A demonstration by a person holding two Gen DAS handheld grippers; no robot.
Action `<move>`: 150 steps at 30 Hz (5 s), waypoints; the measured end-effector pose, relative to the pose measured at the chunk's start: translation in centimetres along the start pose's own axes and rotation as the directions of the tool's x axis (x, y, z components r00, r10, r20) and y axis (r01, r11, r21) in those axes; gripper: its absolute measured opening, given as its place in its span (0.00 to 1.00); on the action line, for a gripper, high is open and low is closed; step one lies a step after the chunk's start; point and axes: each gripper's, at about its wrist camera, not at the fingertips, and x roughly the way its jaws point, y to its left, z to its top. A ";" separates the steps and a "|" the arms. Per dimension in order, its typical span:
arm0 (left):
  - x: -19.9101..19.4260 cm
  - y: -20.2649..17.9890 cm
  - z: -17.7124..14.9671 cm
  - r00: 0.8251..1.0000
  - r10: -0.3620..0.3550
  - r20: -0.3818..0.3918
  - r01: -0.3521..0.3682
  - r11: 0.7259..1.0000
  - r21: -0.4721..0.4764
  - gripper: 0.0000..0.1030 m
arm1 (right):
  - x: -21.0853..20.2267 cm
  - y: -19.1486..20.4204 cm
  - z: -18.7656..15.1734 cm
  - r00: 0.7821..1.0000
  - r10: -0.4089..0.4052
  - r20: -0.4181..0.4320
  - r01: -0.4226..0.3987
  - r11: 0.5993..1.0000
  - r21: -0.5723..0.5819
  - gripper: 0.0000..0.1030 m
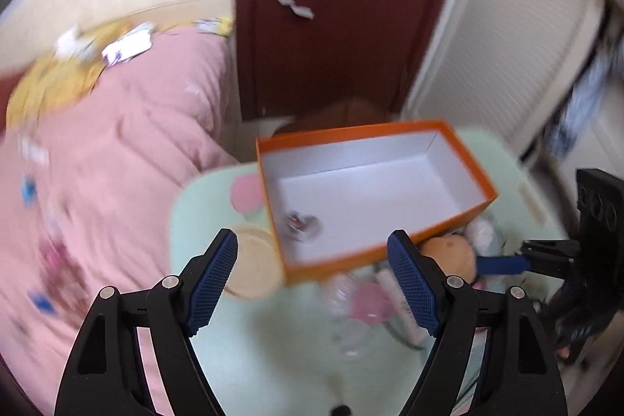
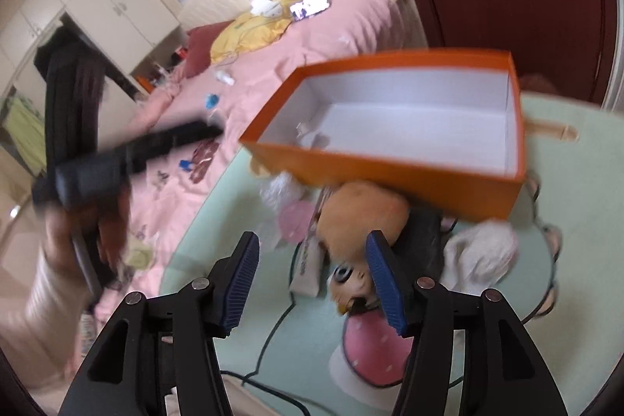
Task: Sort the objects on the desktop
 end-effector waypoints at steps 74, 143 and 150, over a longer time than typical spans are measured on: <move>4.7 -8.2 -9.2 0.999 -0.002 0.045 0.007 0.994 -0.110 0.36 | -4.2 -1.2 -3.3 0.989 -0.108 0.103 0.094 0.986 0.137 0.62; 3.6 -8.9 -15.9 0.975 0.202 0.094 -0.173 0.952 -0.252 1.00 | -0.3 -2.2 -6.9 0.819 -0.572 0.041 0.573 0.819 -0.017 1.00; 3.6 -8.9 -16.0 0.975 0.202 0.095 -0.173 0.953 -0.250 1.00 | 0.1 -1.7 -7.2 0.817 -0.575 0.043 0.576 0.817 -0.011 1.00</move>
